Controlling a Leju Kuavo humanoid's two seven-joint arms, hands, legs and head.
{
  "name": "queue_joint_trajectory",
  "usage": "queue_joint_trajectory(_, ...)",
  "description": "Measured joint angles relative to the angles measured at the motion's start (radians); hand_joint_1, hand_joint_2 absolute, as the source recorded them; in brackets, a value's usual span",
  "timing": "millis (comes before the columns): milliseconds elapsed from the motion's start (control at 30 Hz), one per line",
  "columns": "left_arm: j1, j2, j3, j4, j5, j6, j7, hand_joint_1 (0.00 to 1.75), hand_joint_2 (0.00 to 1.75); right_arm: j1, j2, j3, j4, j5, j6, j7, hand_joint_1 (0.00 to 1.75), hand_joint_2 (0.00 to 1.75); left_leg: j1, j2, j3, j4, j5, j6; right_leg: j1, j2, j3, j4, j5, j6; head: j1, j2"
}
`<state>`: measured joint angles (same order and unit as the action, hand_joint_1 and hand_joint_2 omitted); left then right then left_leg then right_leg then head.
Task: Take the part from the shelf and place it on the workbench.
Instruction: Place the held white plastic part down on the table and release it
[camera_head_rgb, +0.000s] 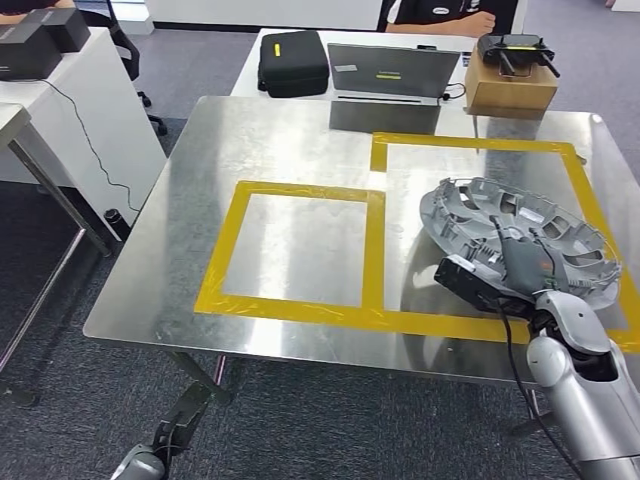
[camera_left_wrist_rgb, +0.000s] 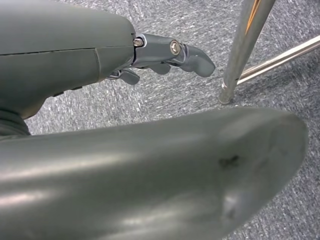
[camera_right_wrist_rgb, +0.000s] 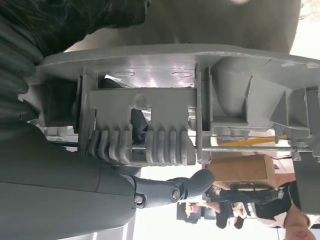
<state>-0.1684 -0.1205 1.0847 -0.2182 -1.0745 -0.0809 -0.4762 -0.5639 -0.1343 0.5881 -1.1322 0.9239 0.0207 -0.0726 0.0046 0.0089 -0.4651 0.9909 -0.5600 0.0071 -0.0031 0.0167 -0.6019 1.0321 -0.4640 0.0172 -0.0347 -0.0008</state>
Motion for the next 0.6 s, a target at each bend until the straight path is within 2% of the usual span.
queue_joint_trajectory(533,0.001,0.002,-0.007,0.000,0.014,0.000,0.000,0.00,0.00,-0.011,0.000,0.015,0.000,-0.012,-0.004,0.016,0.00,1.75,0.000,0.000,0.000,0.000,0.000,0.000,0.000,0.000,0.000,0.000,0.000,0.000,0.000,0.000)
queue_joint_trajectory(600,0.001,0.002,-0.007,0.000,0.014,0.000,0.000,0.00,0.00,-0.012,0.000,0.015,0.000,-0.012,-0.004,0.017,0.00,0.87,0.000,0.000,0.000,0.000,0.000,0.000,0.000,0.000,0.000,0.000,0.000,0.000,0.000,0.000)
